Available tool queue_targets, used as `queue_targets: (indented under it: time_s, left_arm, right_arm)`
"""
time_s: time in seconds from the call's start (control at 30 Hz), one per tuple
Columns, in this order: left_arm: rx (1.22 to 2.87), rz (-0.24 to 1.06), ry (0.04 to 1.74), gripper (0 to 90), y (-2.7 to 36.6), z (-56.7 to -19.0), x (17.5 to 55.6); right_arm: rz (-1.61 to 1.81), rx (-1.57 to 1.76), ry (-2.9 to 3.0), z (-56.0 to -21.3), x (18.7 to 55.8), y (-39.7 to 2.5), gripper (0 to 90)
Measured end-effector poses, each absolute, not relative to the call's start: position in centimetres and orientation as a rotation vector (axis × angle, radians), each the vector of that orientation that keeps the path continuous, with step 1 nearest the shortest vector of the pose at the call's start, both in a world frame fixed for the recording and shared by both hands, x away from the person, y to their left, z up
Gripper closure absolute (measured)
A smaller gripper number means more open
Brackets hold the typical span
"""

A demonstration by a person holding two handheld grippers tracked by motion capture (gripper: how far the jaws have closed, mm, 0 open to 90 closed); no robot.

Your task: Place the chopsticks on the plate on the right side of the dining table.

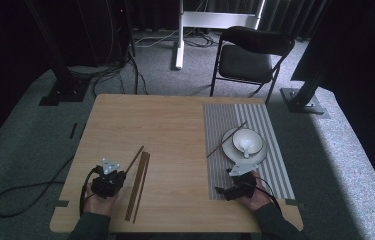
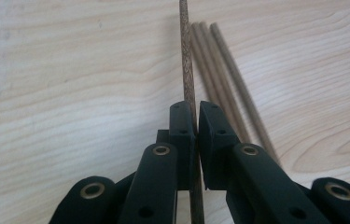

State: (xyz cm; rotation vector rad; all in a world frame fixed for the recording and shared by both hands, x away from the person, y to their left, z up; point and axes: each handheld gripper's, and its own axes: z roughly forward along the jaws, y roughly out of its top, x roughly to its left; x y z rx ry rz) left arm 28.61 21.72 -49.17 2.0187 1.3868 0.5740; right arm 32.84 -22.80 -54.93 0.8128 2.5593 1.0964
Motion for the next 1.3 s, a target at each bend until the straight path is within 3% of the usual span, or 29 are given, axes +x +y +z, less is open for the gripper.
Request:
queue_targets:
  time_s: [1.3]
  left_arm:
    - [2.048,0.554,1.143,84.4,15.8,-46.1,32.4]
  right_arm:
    - [1.096,0.812,2.560,-54.9,32.8,-22.8,12.4]
